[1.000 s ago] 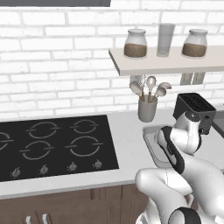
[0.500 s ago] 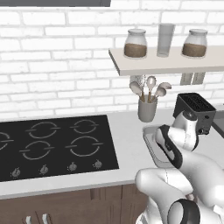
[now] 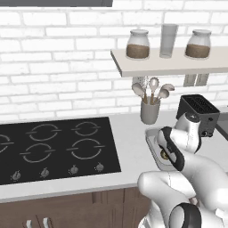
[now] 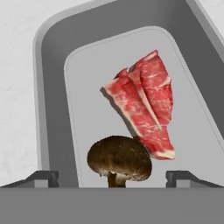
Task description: Place one mushroom and one steak in each tupperware on the nearby counter, to pack two identical lunches.
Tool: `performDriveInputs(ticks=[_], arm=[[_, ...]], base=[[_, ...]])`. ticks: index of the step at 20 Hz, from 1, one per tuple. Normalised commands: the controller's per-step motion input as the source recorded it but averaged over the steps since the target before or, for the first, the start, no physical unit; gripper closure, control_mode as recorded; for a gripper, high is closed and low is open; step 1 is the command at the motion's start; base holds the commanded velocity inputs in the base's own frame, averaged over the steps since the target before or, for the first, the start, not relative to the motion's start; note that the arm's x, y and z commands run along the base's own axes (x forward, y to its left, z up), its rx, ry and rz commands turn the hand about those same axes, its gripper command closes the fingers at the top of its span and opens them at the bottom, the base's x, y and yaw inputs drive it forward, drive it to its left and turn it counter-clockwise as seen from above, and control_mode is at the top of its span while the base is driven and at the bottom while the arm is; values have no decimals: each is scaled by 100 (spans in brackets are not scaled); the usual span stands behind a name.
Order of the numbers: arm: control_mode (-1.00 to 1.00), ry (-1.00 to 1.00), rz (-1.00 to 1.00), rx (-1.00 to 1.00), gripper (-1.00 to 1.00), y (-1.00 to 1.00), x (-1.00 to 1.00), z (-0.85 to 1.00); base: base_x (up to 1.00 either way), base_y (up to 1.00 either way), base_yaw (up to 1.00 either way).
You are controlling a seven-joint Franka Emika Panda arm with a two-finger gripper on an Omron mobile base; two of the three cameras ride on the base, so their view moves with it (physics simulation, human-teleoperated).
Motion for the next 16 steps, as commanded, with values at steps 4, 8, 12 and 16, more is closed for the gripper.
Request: performDriveInputs(ticks=[4, 8, 12, 16], arm=[[-100, -12, 0, 0, -100, 0, -22, 28], [-100, -32, 0, 0, -100, 0, -40, 83], [-100, -47, 0, -6, -100, 13, -59, 94], [-100, -47, 0, -16, -100, 43, -44, 80]], base=[[0, 0, 0], [0, 0, 0], [0, 0, 0], [0, 0, 0]])
